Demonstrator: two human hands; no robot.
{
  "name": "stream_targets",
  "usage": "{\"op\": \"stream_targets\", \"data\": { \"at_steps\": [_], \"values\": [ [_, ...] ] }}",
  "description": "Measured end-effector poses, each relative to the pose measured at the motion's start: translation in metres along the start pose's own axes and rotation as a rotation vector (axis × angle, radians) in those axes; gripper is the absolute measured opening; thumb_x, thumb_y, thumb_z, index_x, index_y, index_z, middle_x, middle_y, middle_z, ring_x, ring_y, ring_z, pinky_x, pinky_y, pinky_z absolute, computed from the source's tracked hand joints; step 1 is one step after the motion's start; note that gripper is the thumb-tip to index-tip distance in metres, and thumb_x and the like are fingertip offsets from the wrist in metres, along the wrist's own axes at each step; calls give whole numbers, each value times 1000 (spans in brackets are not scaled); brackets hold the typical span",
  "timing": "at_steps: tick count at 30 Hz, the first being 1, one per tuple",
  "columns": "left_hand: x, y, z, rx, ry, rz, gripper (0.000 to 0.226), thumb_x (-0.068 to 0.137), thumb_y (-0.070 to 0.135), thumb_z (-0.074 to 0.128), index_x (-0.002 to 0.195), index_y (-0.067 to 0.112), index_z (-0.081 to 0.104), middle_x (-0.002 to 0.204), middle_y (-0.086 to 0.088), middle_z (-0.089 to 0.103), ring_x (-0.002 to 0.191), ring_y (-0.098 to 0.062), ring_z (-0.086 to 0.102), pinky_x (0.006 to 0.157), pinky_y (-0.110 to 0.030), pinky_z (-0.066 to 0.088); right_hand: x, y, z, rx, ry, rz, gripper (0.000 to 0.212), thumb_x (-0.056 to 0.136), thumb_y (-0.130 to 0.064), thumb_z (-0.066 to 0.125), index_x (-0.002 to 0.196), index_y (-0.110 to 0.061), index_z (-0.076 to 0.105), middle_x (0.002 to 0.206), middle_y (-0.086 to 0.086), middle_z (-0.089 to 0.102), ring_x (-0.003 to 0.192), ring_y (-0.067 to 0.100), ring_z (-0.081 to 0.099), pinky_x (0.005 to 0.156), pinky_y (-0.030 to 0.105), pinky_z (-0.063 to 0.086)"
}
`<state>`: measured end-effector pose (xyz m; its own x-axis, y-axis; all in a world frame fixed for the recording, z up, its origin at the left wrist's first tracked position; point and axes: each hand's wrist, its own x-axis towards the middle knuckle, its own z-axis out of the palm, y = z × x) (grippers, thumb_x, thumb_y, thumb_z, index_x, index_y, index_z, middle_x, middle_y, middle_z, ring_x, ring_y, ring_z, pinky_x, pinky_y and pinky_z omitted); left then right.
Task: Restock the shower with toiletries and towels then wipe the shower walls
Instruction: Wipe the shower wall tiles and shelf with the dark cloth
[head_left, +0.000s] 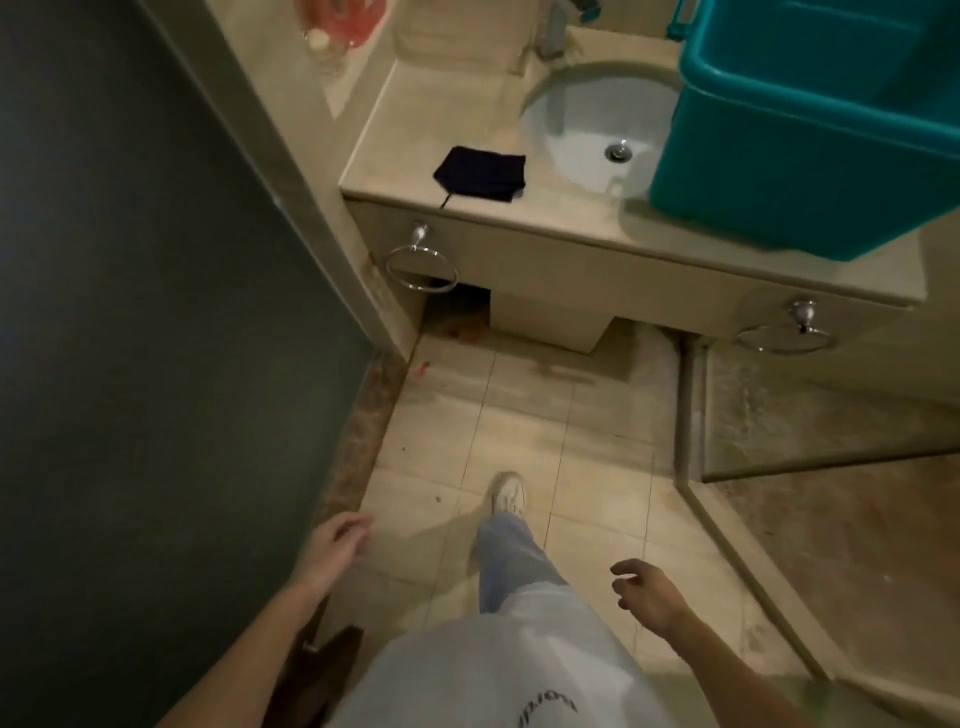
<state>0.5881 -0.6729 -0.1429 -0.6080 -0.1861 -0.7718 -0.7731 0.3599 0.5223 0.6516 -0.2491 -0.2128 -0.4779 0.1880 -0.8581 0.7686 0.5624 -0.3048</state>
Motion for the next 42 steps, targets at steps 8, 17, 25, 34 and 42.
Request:
{"op": "stream_targets", "data": {
  "at_steps": [8,17,25,34,42],
  "values": [
    [60,88,-16,-56,151,-103,18,103,9,52,110,5,68,102,-15,71,94,-26,67,73,-26,50,84,-117,-109,86,56,-56,19,91,-8,58,106,-15,67,87,8,71,79,29,70,79,42,57],
    [148,201,-29,13,83,-57,20,103,10,53,109,5,71,102,-17,72,98,-32,67,86,-39,52,133,-284,-212,152,198,-313,17,98,-13,57,111,-20,66,113,10,69,102,25,68,97,44,54],
    [254,393,-41,-112,68,246,17,101,13,55,106,10,72,84,-8,68,79,-22,62,70,-31,48,169,-429,-260,200,262,-452,15,99,-25,61,113,-23,66,111,-3,70,102,12,67,96,36,54],
    [335,526,-30,287,-4,494,21,96,36,61,109,22,69,101,7,71,93,-9,66,83,-31,56,197,-531,-272,200,277,-357,16,98,-23,60,113,-26,64,109,-7,69,102,12,66,93,37,56],
    [347,538,-16,600,212,544,68,87,63,61,135,16,49,125,-5,55,114,-23,56,82,-34,51,212,-592,-256,-22,179,-344,45,91,-31,67,132,-22,52,118,-3,65,106,16,62,94,33,52]
  ]
}}
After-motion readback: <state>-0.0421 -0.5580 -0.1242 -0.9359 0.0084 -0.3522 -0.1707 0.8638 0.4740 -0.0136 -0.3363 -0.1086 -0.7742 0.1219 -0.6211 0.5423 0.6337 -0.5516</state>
